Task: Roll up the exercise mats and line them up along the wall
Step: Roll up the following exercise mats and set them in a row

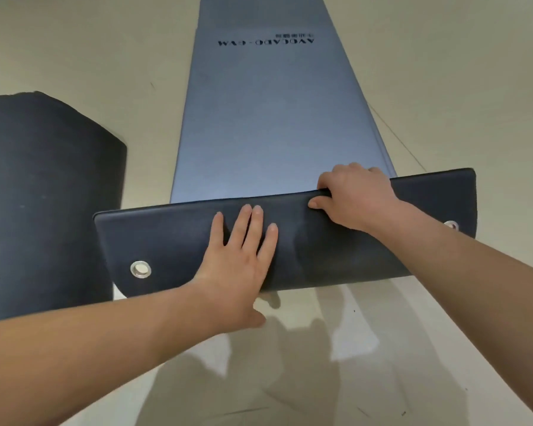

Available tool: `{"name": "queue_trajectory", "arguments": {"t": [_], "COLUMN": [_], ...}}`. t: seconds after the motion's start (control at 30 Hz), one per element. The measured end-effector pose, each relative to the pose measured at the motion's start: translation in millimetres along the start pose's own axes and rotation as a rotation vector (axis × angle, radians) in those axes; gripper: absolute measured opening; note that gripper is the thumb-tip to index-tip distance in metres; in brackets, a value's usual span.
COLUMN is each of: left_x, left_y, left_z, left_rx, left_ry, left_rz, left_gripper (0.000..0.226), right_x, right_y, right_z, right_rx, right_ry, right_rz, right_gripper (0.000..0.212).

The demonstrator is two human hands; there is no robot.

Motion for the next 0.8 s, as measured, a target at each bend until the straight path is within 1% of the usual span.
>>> {"name": "queue_trajectory", "arguments": {"t": [0.07,0.1,0.13,0.17,0.27,0.3,0.37,0.5,0.57,0.63,0.7,0.8], "left_x": [11,21,31,40,51,52,52,46,39,29,19,18], "left_y": [-12,-19,-27,-35,-51,-55,-64,-79,-75,-61,-42,-30], "left_z": [-17,-20,-20,-17,-12,-10,-8,-6,-6,-8,-15,-35], "left_rx": [-0.019,-0.048,-0.079,-0.099,-0.091,-0.086,-0.072,-0.021,-0.022,-0.081,-0.119,-0.097], "left_ry": [0.073,0.121,0.167,0.205,0.223,0.218,0.206,0.171,0.121,0.039,0.008,-0.001], "left_rz": [0.071,0.097,0.104,0.093,0.009,-0.014,-0.054,-0.078,-0.041,0.023,0.082,0.122], "left_gripper": [0.144,0.145,0.146,0.147,0.149,0.148,0.147,0.145,0.142,0.132,0.122,0.125], "right_x": [10,17,24,29,33,32,27,16,11,7,4,6], "right_y": [3,9,17,26,45,47,46,37,33,25,15,3], "right_z": [4,4,2,0,-11,-17,-31,-58,-63,-63,-61,-58], "right_rx": [-0.125,-0.149,-0.133,-0.086,0.031,0.058,0.12,0.187,0.215,0.229,0.248,0.275], "right_ry": [0.045,0.056,0.057,0.063,0.212,0.231,0.179,0.114,0.072,0.029,-0.002,-0.015], "right_rz": [0.0,0.03,0.069,0.101,0.169,0.173,0.149,0.138,0.161,0.187,0.204,0.222], "right_gripper": [0.046,0.048,0.054,0.066,0.119,0.132,0.148,0.158,0.159,0.158,0.157,0.155]}}
Point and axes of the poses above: each hand's wrist, its own y-axis away from the middle knuckle, its own z-axis out of the back of the hand, x = y × z, the point moved 5 cm from there along -y, towards the middle knuckle, and after that the axes turned 12 degrees about -x, right-handed, at the moved point
